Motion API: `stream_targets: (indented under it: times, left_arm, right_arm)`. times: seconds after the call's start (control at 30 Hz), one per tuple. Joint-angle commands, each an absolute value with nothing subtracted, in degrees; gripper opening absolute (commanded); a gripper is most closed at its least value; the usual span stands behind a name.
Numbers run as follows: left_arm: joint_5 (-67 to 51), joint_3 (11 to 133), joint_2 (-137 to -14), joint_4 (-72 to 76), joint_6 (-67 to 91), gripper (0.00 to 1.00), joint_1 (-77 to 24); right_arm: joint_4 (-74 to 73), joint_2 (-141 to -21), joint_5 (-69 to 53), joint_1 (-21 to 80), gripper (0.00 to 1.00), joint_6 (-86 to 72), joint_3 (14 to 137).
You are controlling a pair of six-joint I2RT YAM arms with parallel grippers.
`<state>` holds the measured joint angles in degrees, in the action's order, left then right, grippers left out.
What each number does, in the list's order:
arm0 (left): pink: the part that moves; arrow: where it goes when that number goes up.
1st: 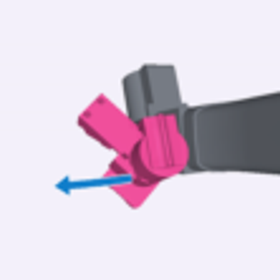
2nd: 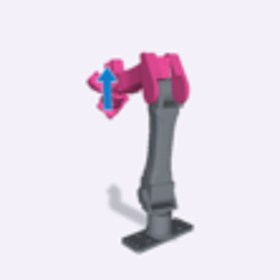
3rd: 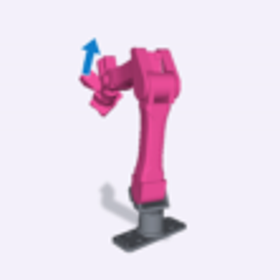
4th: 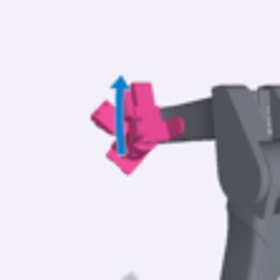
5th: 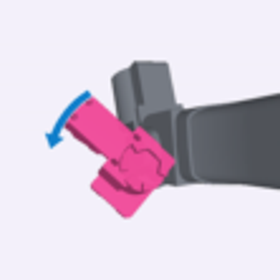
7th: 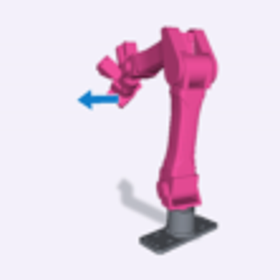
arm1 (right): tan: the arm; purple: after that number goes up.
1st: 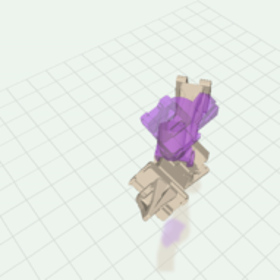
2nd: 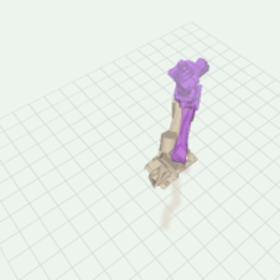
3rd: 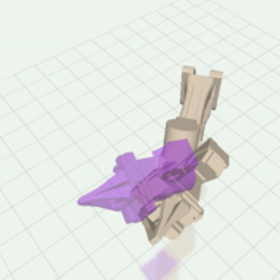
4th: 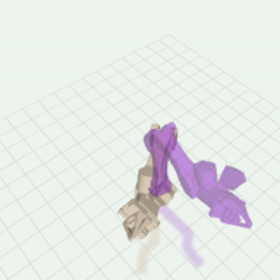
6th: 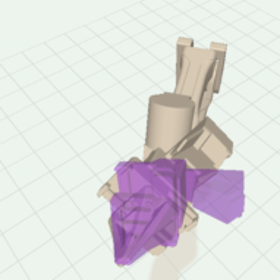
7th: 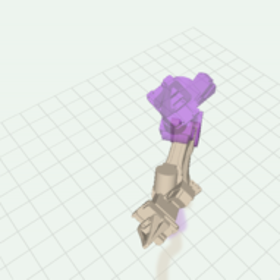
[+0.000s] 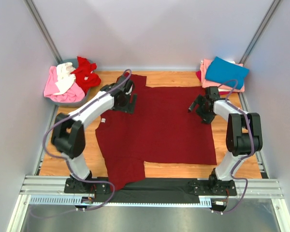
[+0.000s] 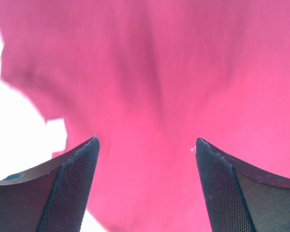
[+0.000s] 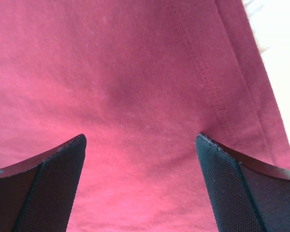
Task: Fold and stack the t-shirts
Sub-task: Flatten the tshirt out, then fold the tshirt
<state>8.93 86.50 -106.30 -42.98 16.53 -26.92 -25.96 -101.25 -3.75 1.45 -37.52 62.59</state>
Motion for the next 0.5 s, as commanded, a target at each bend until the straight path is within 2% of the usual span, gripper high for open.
stream_targets:
  times: [0.0, 0.17, 0.33, 0.47]
  left_arm:
    - [15.62, 80.0, -92.75, -51.2, 21.61, 0.88, -32.58]
    - [17.76, 63.92, -76.23, -59.14, 30.9, 0.87, -40.51]
    - [7.4, 48.2, -58.32, -60.21, 42.78, 0.76, -46.12]
    - [7.73, 44.74, -54.58, -63.97, 53.51, 0.74, -54.91]
  right_arm:
    - [-29.6, -100.46, -1.56, 1.23, 0.97, -33.68, 66.24]
    - [-34.1, -102.04, -2.9, 2.37, 0.97, -29.71, 74.87]
    - [-37.09, -100.2, -3.69, 4.39, 0.97, -28.74, 79.71]
    - [-39.37, -95.03, -2.03, 6.94, 0.99, -27.69, 80.77]
